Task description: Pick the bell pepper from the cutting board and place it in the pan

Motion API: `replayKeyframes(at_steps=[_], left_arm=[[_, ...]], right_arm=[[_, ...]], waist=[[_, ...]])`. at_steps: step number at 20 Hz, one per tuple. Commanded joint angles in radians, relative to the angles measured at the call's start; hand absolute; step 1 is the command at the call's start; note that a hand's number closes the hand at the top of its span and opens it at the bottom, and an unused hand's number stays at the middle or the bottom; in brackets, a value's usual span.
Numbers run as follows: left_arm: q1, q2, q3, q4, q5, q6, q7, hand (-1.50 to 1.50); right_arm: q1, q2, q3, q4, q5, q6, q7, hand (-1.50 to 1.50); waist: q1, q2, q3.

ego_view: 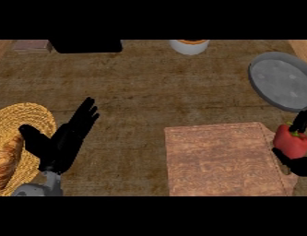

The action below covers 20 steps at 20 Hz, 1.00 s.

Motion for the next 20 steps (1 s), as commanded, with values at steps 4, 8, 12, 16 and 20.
replayKeyframes(at_steps=[4,8,12,16,20], left_arm=[[-0.057,-0.013,0.022,0.048,0.013,-0.048,0.006,0.0],[-0.043,-0.019,0.0,0.015,-0.004,-0.041,0.037,0.0],[-0.052,-0.032,-0.001,0.053,-0.036,-0.029,0.001,0.0],[-0.077,-0.046,-0.013,0.056,-0.027,-0.044,0.021,0.0],[-0.042,-0.051,-0.021,0.037,-0.028,-0.063,-0.016,0.0]], right_arm=[[-0.199,-0.041,-0.106,0.414,0.084,-0.08,-0.232,1.5],[-0.348,-0.014,-0.136,0.709,0.123,-0.187,-0.382,1.5],[-0.467,0.032,-0.197,0.878,0.148,-0.357,-0.394,1.5],[-0.625,-0.009,-0.268,1.114,0.128,-0.394,-0.441,1.5],[-0.691,-0.04,-0.308,1.285,0.124,-0.431,-0.554,1.5]], waist=[[0.036,0.005,-0.002],[0.05,0.008,0.0],[0.057,0.013,0.0],[0.074,0.022,0.002],[0.09,0.028,0.003]])
